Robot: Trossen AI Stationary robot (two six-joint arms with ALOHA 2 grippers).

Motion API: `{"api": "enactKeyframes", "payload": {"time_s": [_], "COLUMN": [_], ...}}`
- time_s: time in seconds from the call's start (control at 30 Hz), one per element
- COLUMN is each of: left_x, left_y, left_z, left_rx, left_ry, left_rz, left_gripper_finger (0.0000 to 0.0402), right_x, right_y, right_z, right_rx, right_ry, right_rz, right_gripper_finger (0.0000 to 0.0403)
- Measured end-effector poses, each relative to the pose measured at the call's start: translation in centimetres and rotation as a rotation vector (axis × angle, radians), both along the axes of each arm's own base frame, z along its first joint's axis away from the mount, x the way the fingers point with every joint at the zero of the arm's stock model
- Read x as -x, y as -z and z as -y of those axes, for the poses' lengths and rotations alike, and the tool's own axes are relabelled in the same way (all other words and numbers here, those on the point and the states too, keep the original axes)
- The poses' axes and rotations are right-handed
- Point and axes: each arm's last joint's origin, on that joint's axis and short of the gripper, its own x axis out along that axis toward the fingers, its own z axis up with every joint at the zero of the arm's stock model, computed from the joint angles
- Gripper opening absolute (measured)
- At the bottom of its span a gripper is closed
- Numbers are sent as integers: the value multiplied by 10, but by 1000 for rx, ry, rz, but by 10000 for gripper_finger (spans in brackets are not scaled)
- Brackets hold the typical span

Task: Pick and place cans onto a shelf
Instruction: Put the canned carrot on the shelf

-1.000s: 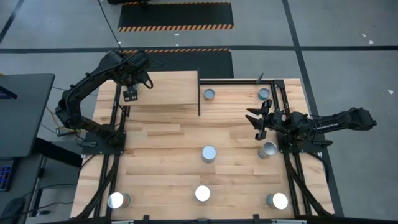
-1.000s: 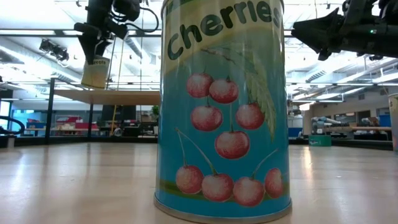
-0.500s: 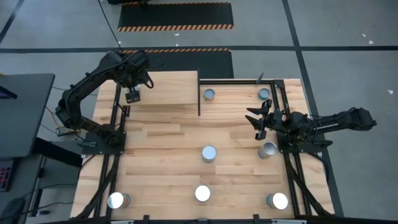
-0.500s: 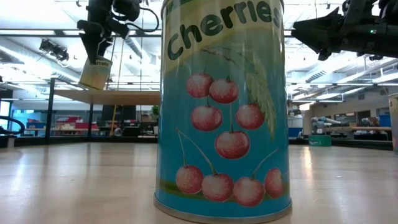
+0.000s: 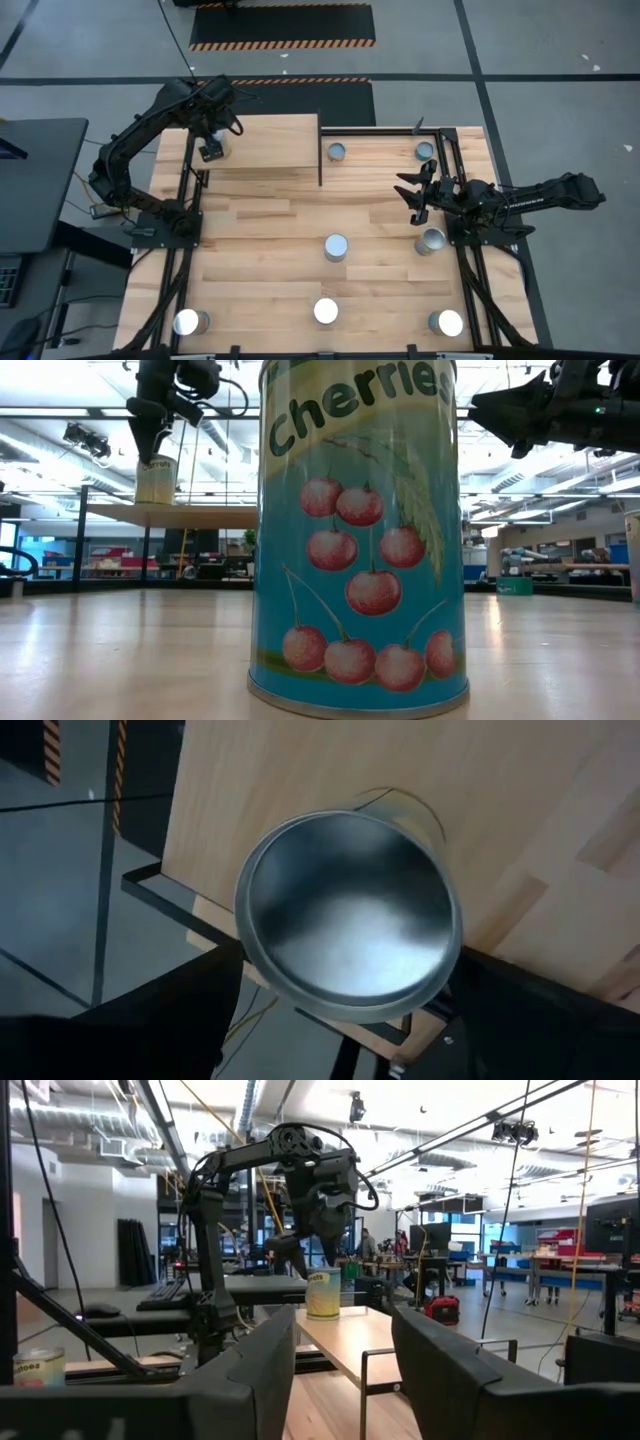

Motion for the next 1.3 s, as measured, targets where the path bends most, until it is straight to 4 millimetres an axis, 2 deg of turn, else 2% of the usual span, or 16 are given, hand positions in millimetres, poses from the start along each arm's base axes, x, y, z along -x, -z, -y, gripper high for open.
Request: {"api": "enactKeyframes", "payload": {"time_s": [0.17,0.4,0.5,0.63,0.77,0.87,1.03,1.17,1.3], "left_x": [0,2,-2,-14,-27,-37,-44,-38,-30], "left_y": [-3,-35,-49,-53,-44,-29,-2,17,29], "left_z": [-1,1,7,19,37,52,74,78,72], "left_rx": [-24,-138,-181,-86,-15,-76,-149,-250,-355], "left_ry": [5,4,-84,-304,-457,-587,-677,-732,-776], "left_rz": [-16,49,154,388,458,457,509,559,608], "left_gripper_finger": [353,353,353,352,336,314,276,249,231], "right_x": [0,0,0,0,0,0,0,0,-1], "right_y": [0,0,0,0,0,0,0,1,2], "right_z": [0,0,0,0,0,0,0,0,0], "right_rx": [-2,-2,-3,-3,-6,-7,-6,-6,-5], "right_ry": [-1,-1,-1,-1,-2,-3,-2,-2,-2], "right_rz": [-1,-3,-3,-3,-3,-3,-4,-7,-19], "right_gripper_finger": [179,179,179,179,179,178,178,178,178]}}
